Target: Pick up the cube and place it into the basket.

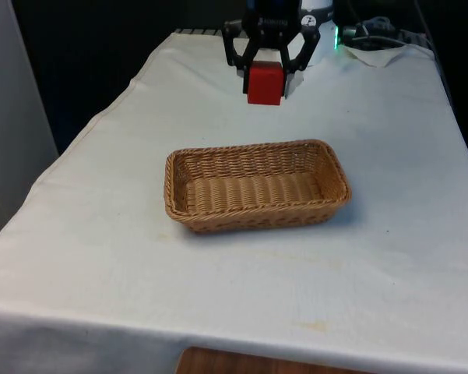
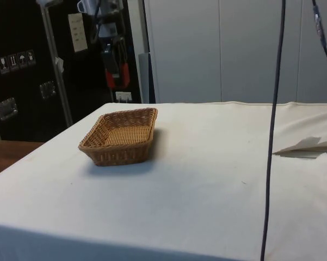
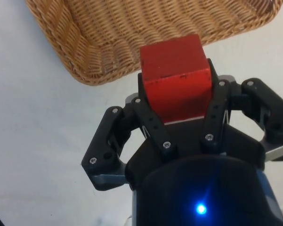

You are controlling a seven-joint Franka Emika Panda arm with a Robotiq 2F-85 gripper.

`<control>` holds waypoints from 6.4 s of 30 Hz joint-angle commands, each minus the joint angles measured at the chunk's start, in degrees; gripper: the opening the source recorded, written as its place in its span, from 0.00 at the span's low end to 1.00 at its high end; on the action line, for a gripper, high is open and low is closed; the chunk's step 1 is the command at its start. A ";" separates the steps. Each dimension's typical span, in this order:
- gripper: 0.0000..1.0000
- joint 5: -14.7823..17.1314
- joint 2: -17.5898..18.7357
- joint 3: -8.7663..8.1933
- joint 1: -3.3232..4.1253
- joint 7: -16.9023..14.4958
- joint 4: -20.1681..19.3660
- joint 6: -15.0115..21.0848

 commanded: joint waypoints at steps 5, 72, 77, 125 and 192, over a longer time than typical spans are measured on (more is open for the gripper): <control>0.00 1.38 2.35 0.23 -0.23 -0.40 2.01 0.17; 0.00 9.05 17.48 1.20 -0.52 -2.98 2.12 14.73; 0.00 9.28 18.33 0.69 -0.06 -2.98 2.23 15.07; 1.00 9.51 13.12 0.52 0.34 -3.27 0.97 11.46; 1.00 10.08 -9.22 0.86 0.23 -3.67 -21.08 10.77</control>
